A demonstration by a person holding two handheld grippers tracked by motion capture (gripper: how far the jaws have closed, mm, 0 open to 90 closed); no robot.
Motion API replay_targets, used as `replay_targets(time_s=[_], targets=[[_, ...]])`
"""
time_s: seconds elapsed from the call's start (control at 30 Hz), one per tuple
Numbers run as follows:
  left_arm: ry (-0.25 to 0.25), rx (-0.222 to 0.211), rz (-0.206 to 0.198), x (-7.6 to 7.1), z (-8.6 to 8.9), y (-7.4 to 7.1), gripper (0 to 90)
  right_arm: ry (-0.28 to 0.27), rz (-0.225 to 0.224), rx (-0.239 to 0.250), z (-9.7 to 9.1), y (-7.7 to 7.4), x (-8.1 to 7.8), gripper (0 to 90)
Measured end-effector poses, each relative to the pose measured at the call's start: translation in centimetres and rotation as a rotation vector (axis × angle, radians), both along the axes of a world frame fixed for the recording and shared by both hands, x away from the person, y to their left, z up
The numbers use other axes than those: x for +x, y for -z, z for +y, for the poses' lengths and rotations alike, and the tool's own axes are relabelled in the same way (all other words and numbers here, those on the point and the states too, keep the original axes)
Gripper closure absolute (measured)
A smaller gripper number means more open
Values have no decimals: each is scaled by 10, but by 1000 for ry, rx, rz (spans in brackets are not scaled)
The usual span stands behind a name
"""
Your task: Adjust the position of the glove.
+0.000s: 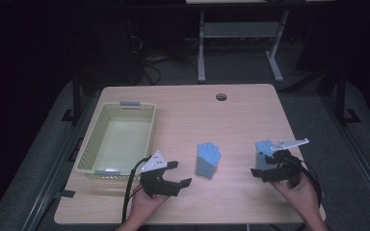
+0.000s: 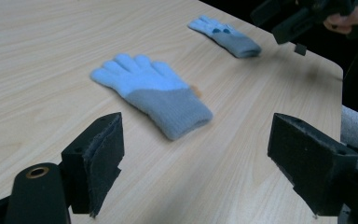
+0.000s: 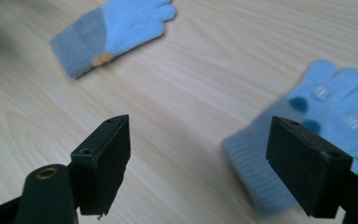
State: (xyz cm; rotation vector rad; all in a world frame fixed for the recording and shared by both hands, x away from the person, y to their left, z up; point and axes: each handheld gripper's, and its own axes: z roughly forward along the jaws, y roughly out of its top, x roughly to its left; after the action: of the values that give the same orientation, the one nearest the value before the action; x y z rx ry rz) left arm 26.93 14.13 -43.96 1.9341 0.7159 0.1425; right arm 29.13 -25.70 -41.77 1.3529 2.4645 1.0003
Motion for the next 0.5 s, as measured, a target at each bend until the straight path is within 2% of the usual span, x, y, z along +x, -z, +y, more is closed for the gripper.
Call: replay_targets(time_s=[0.23,0.47,0.5], targets=[[5,1,-1,-1,-2,0,182,6,7,-23,-2,-15,18,225],[19,15,-22,-1,-3,-1,183,20,28,-32,-4,-17,31,228],[16,14,-13,-1,-3,-1,183,34,40,-40,-5,-17,36,228]])
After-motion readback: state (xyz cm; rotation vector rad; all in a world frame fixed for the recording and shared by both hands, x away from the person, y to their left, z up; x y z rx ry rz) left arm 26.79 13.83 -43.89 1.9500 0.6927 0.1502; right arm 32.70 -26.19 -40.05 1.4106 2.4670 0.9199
